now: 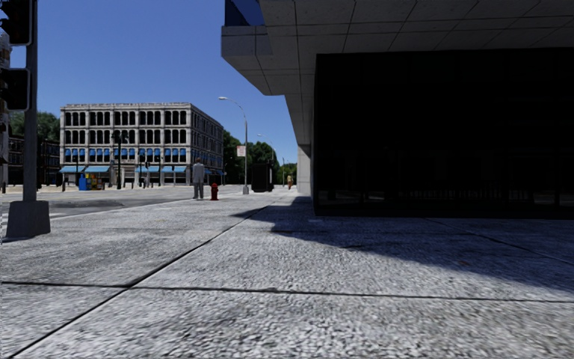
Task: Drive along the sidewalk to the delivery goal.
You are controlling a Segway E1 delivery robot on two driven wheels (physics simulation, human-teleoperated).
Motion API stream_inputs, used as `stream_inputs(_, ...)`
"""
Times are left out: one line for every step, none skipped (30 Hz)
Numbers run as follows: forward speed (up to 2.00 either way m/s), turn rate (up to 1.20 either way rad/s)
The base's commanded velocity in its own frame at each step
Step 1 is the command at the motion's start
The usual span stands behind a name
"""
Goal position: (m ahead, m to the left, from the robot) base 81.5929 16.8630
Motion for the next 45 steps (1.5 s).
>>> stream_inputs(1.07, 0.0)
stream_inputs(1.08, 0.0)
stream_inputs(1.08, 0.0)
stream_inputs(1.08, 0.0)
stream_inputs(1.08, 0.0)
stream_inputs(1.09, 0.0)
stream_inputs(1.1, 0.0)
stream_inputs(1.11, 0.0)
stream_inputs(1.11, 0.0)
stream_inputs(1.19, 0.0)
stream_inputs(1.19, 0.0)
stream_inputs(1.35, 0.0)
stream_inputs(1.7, 0.0)
stream_inputs(1.89, 0.0)
stream_inputs(1.94, 0.0)
stream_inputs(1.95, 0.0)
stream_inputs(1.95, 0.0)
stream_inputs(1.96, 0.0)
stream_inputs(1.96, 0.0)
stream_inputs(1.96, 0.0)
stream_inputs(1.96, 0.0)
stream_inputs(1.96, 0.0)
stream_inputs(1.96, 0.0)
stream_inputs(1.96, 0.0)
stream_inputs(1.96, 0.0)
stream_inputs(1.96, 0.0)
stream_inputs(1.96, 0.0)
stream_inputs(1.96, 0.0)
stream_inputs(1.96, 0.0)
stream_inputs(1.96, 0.06)
stream_inputs(1.96, 0.2)
stream_inputs(1.96, 0.31)
stream_inputs(1.96, 0.37)
stream_inputs(1.96, 0.4)
stream_inputs(1.96, 0.46)
stream_inputs(1.96, 0.48)
stream_inputs(1.96, 0.49)
stream_inputs(1.96, 0.49)
stream_inputs(1.96, 0.49)
stream_inputs(1.96, 0.51)
stream_inputs(1.96, 0.56)
stream_inputs(1.96, 0.63)
stream_inputs(1.96, 0.66)
stream_inputs(1.96, 0.66)
stream_inputs(1.96, 0.67)
